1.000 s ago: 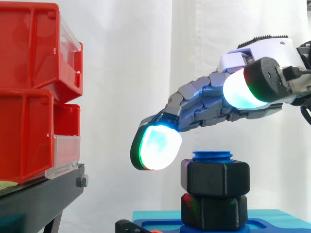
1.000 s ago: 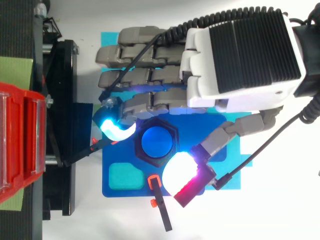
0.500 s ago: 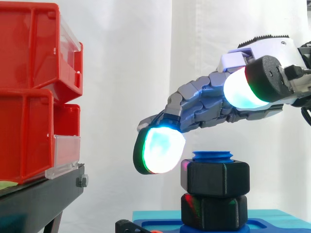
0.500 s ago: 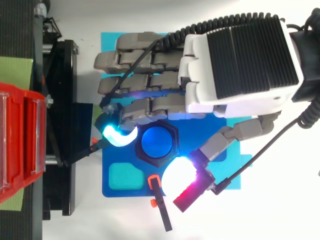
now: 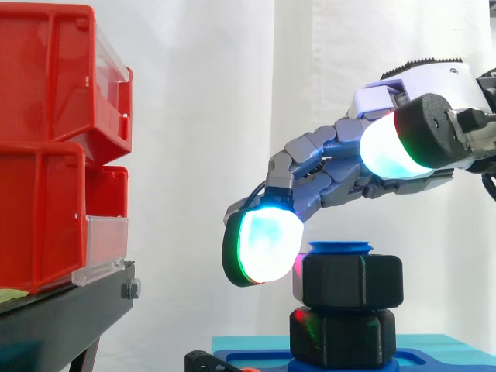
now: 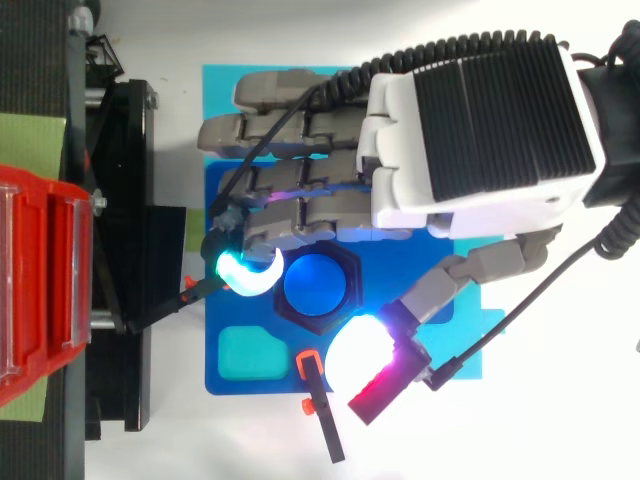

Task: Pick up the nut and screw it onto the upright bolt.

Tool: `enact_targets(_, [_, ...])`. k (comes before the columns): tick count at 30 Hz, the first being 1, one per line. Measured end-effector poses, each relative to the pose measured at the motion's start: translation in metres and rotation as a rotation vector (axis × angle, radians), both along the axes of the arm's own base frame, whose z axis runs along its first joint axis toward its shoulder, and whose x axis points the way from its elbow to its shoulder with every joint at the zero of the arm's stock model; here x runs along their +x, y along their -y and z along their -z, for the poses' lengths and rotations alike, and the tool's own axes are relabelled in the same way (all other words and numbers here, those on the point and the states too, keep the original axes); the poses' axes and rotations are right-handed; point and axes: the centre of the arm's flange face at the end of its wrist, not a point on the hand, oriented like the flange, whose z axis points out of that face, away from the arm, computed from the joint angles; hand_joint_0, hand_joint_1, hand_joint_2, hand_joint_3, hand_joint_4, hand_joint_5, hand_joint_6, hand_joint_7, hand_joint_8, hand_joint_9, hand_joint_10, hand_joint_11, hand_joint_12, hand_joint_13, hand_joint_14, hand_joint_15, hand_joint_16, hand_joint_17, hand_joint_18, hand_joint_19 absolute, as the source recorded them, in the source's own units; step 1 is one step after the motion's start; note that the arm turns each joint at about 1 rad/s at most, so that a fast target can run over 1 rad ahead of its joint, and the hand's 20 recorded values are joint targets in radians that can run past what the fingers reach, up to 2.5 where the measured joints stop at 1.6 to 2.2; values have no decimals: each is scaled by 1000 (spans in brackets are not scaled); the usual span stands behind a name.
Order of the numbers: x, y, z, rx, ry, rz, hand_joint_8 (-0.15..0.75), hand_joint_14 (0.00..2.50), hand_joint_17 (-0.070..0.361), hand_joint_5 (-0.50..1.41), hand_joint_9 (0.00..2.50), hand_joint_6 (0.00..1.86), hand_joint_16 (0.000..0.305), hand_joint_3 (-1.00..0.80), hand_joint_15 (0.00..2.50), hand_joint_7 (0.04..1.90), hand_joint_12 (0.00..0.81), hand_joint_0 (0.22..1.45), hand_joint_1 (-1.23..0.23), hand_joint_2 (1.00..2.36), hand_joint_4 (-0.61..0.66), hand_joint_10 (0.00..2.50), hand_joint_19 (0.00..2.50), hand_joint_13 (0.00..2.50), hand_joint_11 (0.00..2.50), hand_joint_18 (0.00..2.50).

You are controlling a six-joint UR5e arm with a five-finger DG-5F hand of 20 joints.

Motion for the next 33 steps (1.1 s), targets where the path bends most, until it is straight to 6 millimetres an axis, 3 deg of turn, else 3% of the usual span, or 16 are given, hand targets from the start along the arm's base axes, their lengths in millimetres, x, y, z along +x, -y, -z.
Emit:
enact_targets(13, [-2,19,1,-1,-3,21,257,0,85,-9,662,504,38,-500,0,1165,298,478,-304,1000,214,0,0,288,0,0])
enact_targets(17, [-3,24,0,-2,-1,27,264,0,68,35,946,503,30,-500,0,1296,264,491,-328,1000,158,0,0,468,0,26])
enact_targets(21, [-3,27,0,-2,1,31,279,0,51,65,1146,501,22,-500,0,1382,227,498,-355,1000,127,0,0,640,0,237])
enact_targets(25, [-4,30,0,-2,0,33,274,0,36,77,1301,513,16,-500,0,1376,200,506,-366,1000,92,0,0,785,0,428])
enact_targets(33, [-3,37,-9,-6,13,27,260,0,26,68,1349,501,12,-500,0,1355,186,522,-410,1000,87,0,0,796,0,411])
